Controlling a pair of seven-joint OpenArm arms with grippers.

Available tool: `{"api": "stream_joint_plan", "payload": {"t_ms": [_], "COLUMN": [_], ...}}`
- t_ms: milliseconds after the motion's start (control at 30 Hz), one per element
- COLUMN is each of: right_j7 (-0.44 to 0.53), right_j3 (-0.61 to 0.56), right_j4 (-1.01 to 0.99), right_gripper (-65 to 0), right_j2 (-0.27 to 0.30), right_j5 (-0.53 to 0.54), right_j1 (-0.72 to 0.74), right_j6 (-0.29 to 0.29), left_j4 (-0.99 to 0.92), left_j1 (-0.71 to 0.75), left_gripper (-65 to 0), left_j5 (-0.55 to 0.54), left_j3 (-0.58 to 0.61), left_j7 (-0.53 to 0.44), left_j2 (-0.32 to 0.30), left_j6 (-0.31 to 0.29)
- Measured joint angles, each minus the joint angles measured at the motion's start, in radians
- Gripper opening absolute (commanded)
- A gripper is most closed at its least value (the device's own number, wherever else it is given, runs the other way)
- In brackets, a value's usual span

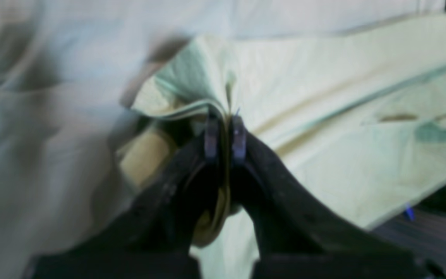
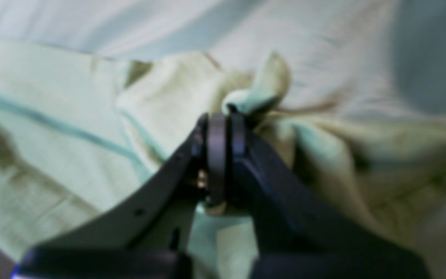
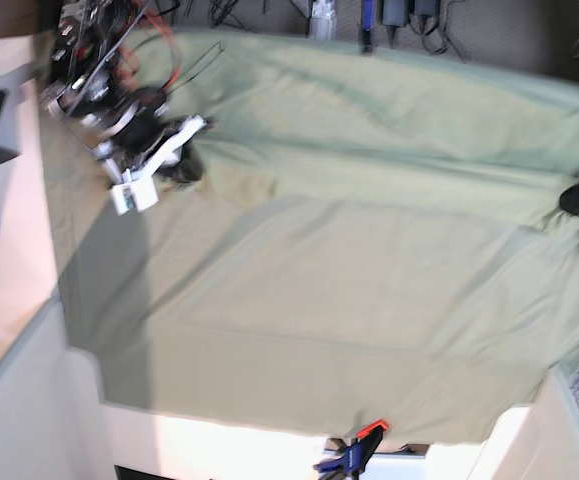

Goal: Fold the T-shirt properly
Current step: 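Lay the folded band flat near the collar with both grippers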

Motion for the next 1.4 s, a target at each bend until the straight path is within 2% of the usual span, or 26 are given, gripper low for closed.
{"api": "stream_joint_plan", "payload": {"t_ms": [267,533,633,667,700,767,967,1133,1400], "right_j7": [0.005,0.006,0.008,0.012,0.021,0.035,0.035,0.047,0.050], "right_j3": [0.085,0.119,0.119,0.119,0.119,0.119,0.119,0.119,0.119], "right_j4": [0.188,0.199,0.199,0.199,0.199,0.199,0.199,0.200,0.199], "right_gripper": [-65.0,-63.9,-37.4,-32.0,-29.8,-29.9,-29.9,-29.9,-29.9], "right_j2": [0.000,0.000,0.000,0.000,0.000,0.000,0.000,0.000,0.000], "right_j5": [0.003,-0.001,-0.003,-0.004,-0.004,-0.003,-0.004,-0.003,-0.003], "right_j1": [-0.199,-0.292,-0.298,-0.298,-0.298,-0.297,-0.298,-0.297,-0.298], "right_j6": [0.003,0.003,0.004,0.003,0.003,0.003,0.003,0.003,0.003], "left_j4": [0.101,0.146,0.147,0.146,0.146,0.146,0.147,0.146,0.146], "left_j1": [0.086,0.116,0.116,0.116,0.116,0.115,0.121,0.180,0.210], "left_gripper": [-65.0,-64.9,-46.0,-39.7,-34.2,-28.6,-28.6,-28.6,-28.6], "left_j5": [-0.017,-0.014,0.031,0.058,0.095,0.156,0.280,0.285,0.232], "left_j3": [0.000,0.000,0.000,0.000,0.000,0.000,-0.100,-0.144,-0.144], "left_j7": [0.021,0.044,0.031,0.015,-0.012,-0.053,-0.094,-0.093,-0.092], "left_j2": [-0.028,-0.031,-0.030,-0.031,-0.031,-0.031,-0.023,-0.025,0.027], "left_j6": [0.002,0.004,0.004,0.004,0.004,0.003,0.003,0.007,0.008]}}
